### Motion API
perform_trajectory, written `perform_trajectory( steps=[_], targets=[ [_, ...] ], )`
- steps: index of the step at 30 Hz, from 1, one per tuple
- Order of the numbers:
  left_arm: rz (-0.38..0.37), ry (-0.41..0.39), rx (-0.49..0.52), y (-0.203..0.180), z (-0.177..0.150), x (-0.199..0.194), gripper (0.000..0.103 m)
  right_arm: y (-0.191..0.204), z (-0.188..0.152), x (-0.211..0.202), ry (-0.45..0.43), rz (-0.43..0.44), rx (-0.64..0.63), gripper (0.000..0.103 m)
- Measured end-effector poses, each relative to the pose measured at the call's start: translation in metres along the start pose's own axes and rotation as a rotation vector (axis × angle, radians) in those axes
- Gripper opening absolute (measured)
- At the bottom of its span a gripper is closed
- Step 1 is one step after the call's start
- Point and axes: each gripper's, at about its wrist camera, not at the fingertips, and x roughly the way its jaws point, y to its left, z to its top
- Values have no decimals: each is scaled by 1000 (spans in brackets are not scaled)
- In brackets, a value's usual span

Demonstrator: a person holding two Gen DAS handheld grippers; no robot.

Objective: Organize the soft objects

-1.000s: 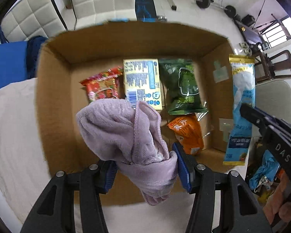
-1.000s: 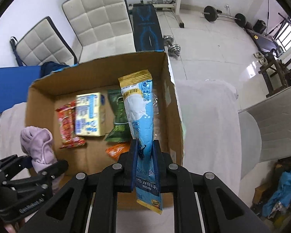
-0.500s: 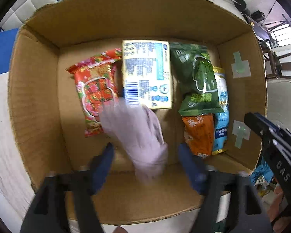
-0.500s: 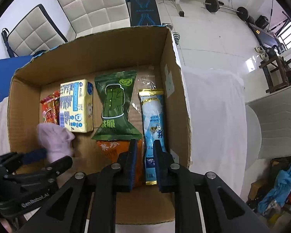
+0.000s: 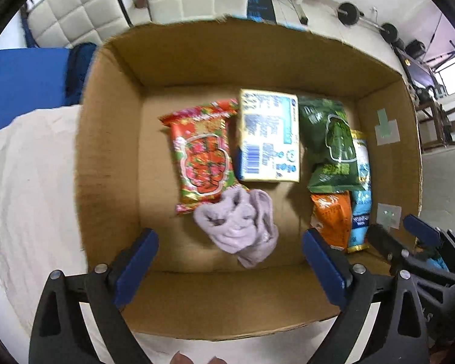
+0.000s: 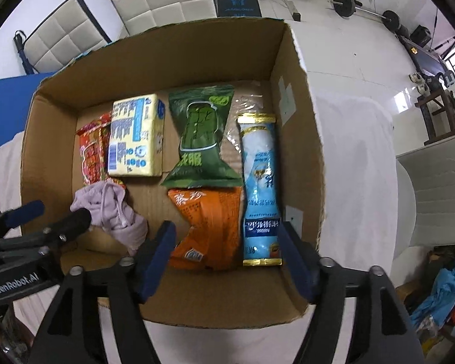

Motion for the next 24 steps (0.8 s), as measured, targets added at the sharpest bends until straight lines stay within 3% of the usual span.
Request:
perform_trajectory(
  steps=[3,4,5,15,24],
  targets=[
    [16,-49,-11,5,-8,-10,103,4,-5,-1,0,-3,-12,91],
    [15,-55,-15,6,-6,-10,103,4,-7,-1,1,6,-14,100],
    [15,-60,-18,7,-7,-11,103,5,-9,-1,-3,7,-15,103],
    [18,-97,-58,15,-25,-26,103,7,-22,-13,-24,-9,-25,103],
    [74,-224,-62,7,-56,-84,103,5,-48,-64,-106,21,-20,103]
  ],
)
